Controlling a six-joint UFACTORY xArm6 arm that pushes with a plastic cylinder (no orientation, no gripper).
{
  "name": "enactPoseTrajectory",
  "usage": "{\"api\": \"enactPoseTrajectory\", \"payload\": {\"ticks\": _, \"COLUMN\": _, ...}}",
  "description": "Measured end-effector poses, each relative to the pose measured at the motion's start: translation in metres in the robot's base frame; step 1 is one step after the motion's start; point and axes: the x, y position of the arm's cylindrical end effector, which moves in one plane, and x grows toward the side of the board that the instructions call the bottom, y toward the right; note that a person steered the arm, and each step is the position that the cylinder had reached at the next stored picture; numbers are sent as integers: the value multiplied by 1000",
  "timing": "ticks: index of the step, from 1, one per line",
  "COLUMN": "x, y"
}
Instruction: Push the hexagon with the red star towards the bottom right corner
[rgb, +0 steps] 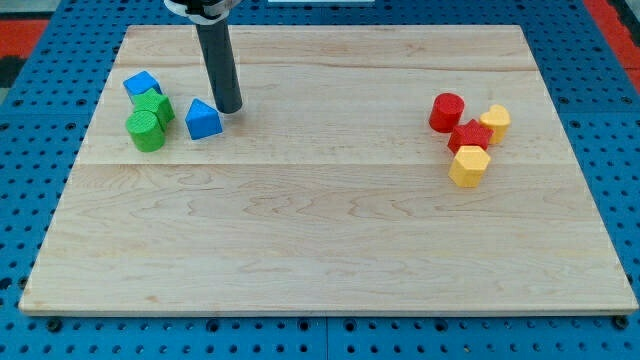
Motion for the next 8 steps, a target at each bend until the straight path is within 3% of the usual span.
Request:
{"api": "enactPoseTrajectory", "payload": {"ticks": 2, "x": 27, "y": 62}}
{"api": "enactPoseTrajectory", "payload": {"ticks": 3, "x": 48, "y": 147}}
{"api": "enactPoseTrajectory", "payload": {"ticks": 4, "x": 48, "y": 193}}
{"api": "enactPoseTrajectory", "payload": {"ticks": 5, "x": 51, "y": 190}}
{"api": "enactPoseTrajectory", "payload": {"ticks": 6, "x": 58, "y": 140}}
{"api": "enactPoseTrajectory", "payload": {"ticks": 7, "x": 0, "y": 149}}
{"api": "enactPoseTrajectory", "payload": {"ticks": 8, "x": -56, "y": 213}}
